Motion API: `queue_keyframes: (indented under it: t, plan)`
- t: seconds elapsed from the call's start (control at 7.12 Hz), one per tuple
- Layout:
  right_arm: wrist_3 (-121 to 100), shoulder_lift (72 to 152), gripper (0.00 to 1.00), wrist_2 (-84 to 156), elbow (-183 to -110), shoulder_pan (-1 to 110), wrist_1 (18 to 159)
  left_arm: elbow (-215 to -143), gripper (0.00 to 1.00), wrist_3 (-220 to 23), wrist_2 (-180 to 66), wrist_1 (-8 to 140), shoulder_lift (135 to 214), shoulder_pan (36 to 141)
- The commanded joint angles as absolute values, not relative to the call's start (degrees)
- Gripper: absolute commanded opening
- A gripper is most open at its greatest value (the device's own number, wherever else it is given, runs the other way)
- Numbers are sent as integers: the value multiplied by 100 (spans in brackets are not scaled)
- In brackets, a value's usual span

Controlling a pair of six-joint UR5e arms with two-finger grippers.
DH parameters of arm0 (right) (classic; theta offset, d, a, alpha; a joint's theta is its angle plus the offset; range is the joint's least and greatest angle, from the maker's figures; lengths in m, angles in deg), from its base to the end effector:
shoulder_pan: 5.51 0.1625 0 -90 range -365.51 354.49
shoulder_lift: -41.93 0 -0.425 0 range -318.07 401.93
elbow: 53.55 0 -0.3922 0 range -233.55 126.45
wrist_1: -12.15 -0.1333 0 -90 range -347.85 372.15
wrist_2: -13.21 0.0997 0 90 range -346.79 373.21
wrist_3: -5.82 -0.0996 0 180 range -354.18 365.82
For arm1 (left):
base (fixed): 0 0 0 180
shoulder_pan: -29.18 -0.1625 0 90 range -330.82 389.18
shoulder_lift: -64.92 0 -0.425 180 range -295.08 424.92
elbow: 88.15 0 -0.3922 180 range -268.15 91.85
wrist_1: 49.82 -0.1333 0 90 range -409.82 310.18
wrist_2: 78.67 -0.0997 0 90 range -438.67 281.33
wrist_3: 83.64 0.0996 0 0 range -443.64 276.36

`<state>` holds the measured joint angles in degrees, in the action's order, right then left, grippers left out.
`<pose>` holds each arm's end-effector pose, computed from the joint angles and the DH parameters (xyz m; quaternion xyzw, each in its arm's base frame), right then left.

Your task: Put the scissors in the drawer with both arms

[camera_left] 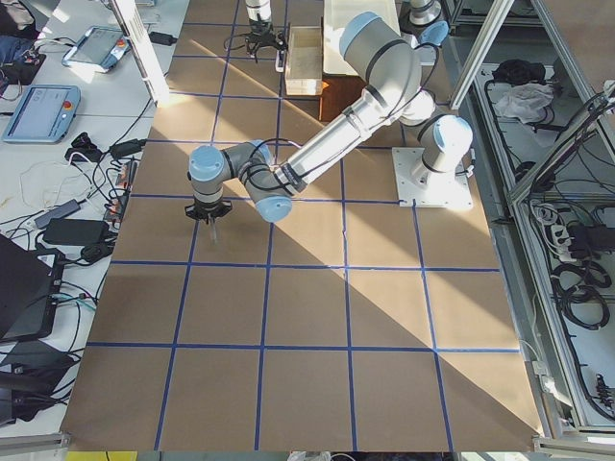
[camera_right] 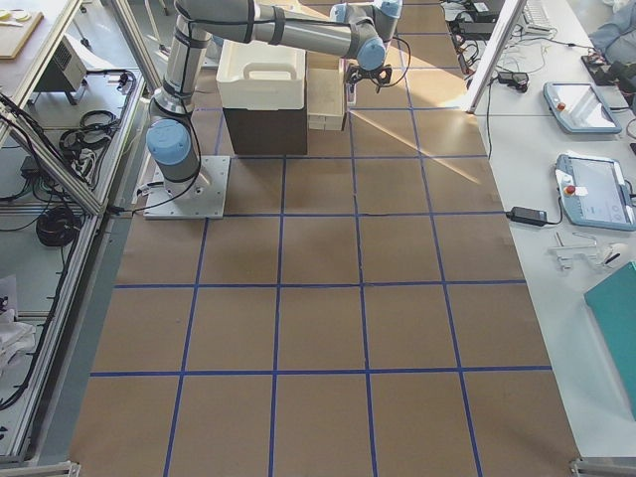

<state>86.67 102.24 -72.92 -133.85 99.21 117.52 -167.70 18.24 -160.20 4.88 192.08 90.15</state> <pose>0.3058 -0.6129 0.2905 -0.7387 0.6720 0.0154 0.0503 0.2202 -0.7017 0.2424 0.5949 0.7969 -0.0980 0.0373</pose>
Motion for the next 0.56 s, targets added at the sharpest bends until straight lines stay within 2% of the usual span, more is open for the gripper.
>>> queue_keyframes:
  t: [0.0, 0.42]
  plan:
    - [8668, 10187, 100, -7283, -13318, 9917, 11753, -16839, 0, 1578, -15988, 843, 18834, 9341]
    - [8668, 10073, 100, -7283, -13143, 9917, 11771, -16927, 0, 893, -15926, 1372, 18332, 9895]
